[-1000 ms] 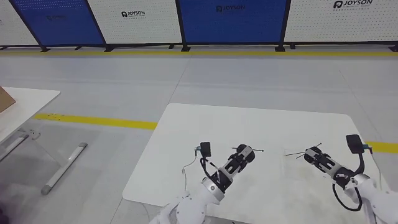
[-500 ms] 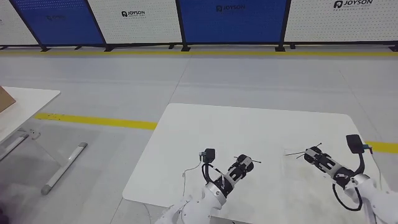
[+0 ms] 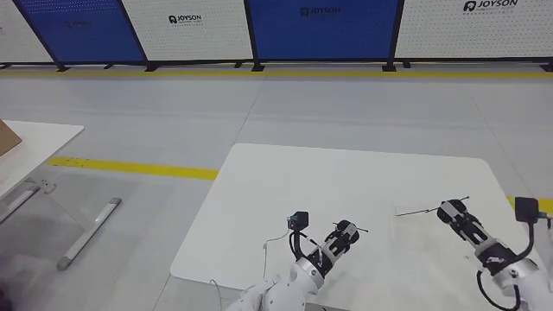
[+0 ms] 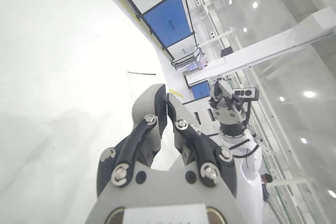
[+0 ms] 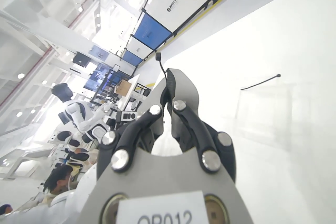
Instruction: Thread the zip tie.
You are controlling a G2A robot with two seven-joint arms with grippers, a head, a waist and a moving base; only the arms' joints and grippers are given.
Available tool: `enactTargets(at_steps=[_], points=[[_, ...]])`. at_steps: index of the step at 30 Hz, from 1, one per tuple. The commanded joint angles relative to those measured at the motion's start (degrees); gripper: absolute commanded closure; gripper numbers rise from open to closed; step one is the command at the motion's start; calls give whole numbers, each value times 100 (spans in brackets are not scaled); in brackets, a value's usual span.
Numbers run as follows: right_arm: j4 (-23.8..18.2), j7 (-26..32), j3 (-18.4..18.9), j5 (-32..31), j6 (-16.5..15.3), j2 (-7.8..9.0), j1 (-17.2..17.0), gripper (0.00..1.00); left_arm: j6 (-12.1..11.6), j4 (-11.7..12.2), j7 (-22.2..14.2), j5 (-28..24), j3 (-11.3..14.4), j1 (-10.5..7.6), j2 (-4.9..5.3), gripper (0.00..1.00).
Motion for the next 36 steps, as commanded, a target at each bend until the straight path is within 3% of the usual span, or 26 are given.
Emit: enactTargets(at_steps=[1, 13, 24, 36], points=[[82, 56, -8, -29, 21, 9, -116, 100, 0, 0, 0, 0, 0, 0, 0, 100], [85, 58, -21, -25, 19, 9, -121, 100, 0, 0, 0, 0, 0, 0, 0, 100], [263, -347, -700, -712, -87, -3, -262, 100, 0, 0, 0, 0, 0, 0, 0, 100], [263, -347, -700, -712, -87, -3, -262, 100, 56, -83, 97, 76, 112, -27, -38, 100]])
